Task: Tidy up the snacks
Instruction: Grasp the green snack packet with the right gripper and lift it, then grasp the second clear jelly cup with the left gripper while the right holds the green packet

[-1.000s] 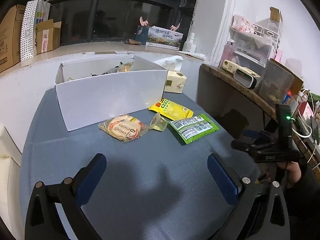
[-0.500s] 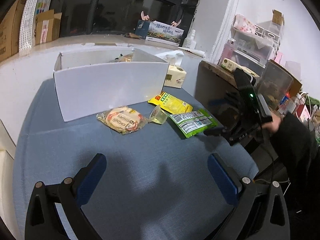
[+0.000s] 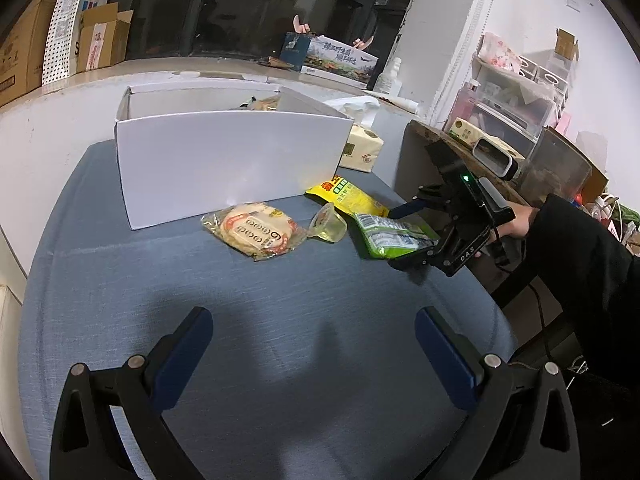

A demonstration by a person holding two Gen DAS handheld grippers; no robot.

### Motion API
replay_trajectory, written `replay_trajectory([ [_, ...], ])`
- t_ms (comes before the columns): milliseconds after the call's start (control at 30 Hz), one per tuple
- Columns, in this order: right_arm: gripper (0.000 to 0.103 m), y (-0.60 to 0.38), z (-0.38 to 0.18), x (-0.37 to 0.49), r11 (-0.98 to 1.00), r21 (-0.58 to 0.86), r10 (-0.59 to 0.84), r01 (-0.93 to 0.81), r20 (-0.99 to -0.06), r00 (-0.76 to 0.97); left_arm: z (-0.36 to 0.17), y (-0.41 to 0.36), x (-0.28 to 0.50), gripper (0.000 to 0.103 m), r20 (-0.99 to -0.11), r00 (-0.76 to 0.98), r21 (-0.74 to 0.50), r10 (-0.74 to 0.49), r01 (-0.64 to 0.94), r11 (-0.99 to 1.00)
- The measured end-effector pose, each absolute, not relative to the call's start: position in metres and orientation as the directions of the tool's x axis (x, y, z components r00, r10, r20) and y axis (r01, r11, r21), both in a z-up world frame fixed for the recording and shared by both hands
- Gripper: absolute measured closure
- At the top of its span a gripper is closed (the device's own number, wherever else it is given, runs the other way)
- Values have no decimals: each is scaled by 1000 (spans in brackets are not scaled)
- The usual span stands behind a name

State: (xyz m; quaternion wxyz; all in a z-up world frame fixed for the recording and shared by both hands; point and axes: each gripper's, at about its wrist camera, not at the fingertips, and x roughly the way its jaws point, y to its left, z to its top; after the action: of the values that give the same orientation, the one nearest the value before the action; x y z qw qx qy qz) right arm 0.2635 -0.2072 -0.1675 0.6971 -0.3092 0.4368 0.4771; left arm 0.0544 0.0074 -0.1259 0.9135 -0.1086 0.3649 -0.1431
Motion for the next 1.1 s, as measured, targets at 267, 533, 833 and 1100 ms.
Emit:
replay_trajectory([
  [267, 18, -221, -163, 237, 488, -17, 389, -873, -891, 234, -129, 14, 58, 0, -647, 691, -303, -323, 155, 940],
  [533, 27, -260, -138, 176, 693, 117, 512, -712, -774, 372, -129, -2, 83, 0, -667, 682, -235, -301, 191, 953],
  [833, 27, -283, -106, 127, 750, 313, 617, -582, -650, 444, -138, -70, 173, 0, -728, 624, -98, -283, 314, 944],
  [1100, 27, -288, -104, 131, 752, 364, 635, -550, -625, 455, -167, -106, 216, 1, -786, 594, 81, -172, 374, 924],
])
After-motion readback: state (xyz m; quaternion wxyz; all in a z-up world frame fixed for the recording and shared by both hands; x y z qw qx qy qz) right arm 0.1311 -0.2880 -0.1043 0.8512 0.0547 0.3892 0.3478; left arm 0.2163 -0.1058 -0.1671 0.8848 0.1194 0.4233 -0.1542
